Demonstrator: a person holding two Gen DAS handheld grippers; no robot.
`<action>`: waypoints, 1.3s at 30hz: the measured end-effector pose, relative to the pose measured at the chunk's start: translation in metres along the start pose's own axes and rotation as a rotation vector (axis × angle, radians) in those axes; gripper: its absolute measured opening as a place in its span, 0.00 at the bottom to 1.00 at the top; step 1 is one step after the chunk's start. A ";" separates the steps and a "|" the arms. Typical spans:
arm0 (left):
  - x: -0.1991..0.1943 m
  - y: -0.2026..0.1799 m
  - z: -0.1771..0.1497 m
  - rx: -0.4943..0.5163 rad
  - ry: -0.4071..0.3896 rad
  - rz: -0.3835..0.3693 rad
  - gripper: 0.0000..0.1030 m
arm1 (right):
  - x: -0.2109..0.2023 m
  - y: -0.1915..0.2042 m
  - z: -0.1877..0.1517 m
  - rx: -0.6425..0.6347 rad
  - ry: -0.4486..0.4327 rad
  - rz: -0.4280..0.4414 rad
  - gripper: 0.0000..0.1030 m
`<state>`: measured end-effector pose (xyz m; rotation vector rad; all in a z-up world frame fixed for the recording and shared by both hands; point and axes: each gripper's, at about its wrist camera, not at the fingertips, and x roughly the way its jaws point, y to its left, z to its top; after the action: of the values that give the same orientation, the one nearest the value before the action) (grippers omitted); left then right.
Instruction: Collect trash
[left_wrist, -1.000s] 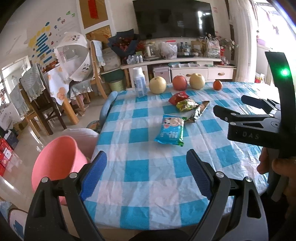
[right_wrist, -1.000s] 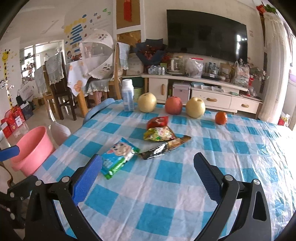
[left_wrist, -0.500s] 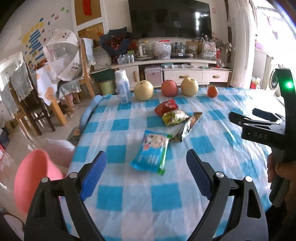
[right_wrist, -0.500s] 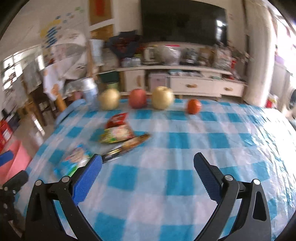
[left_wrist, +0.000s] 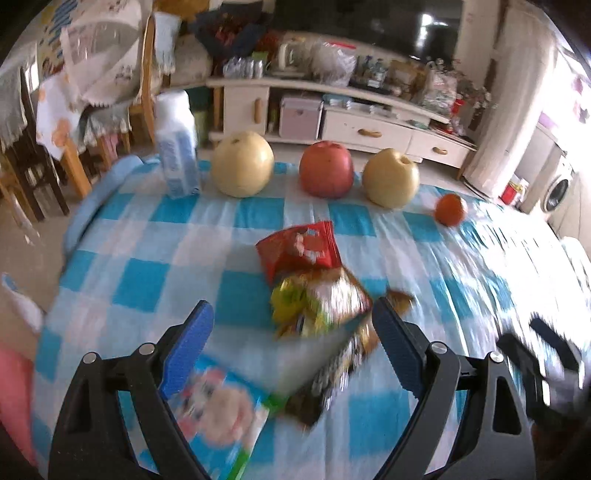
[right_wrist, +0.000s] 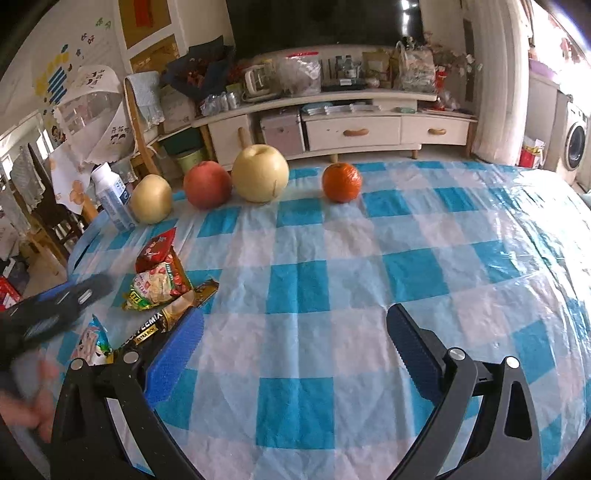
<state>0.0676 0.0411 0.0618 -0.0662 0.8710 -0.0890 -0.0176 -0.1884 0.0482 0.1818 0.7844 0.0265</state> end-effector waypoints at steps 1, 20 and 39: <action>0.011 0.001 0.007 -0.021 0.013 -0.001 0.86 | 0.001 0.001 0.001 0.000 0.004 0.007 0.95; 0.082 -0.008 0.030 -0.018 0.141 -0.005 0.53 | 0.003 -0.004 0.004 0.015 0.063 0.028 0.95; -0.047 -0.032 -0.061 0.157 0.049 -0.174 0.61 | 0.005 -0.010 -0.003 -0.025 0.116 0.123 0.95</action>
<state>-0.0106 0.0128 0.0618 0.0070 0.9033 -0.3225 -0.0172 -0.1978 0.0408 0.2062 0.8871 0.1643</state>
